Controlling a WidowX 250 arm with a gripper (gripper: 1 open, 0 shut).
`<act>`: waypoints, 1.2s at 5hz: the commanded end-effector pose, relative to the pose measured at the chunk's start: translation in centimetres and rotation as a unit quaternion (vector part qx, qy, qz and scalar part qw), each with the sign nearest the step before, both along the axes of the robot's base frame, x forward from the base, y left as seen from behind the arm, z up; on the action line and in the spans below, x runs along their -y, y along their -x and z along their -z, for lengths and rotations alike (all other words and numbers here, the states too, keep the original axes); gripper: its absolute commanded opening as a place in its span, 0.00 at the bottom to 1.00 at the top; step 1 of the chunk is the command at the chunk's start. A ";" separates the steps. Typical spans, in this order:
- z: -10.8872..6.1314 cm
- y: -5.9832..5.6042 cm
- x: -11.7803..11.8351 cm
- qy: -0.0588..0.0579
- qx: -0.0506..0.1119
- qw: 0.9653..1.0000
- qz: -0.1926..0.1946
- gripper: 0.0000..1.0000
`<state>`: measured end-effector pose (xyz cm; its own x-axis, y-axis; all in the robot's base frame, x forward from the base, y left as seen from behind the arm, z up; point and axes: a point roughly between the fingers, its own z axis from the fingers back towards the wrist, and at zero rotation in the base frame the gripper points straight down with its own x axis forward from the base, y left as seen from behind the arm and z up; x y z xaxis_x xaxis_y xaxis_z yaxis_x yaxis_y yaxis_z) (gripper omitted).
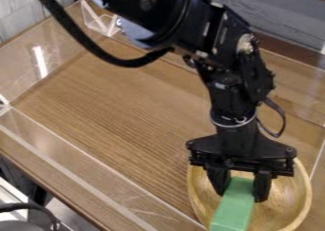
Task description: Put the green block in the brown bowl
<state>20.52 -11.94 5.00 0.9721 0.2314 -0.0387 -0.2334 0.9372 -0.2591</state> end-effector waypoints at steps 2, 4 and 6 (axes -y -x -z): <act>-1.6 -0.9 0.7 0.013 0.019 1.000 -0.002 0.00; -2.0 -0.8 0.8 0.017 0.014 1.000 -0.010 0.00; -2.4 -0.7 0.9 0.022 0.011 1.000 -0.017 0.00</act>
<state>20.10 -12.17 5.67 0.9581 0.2725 -0.0877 -0.2861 0.9229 -0.2577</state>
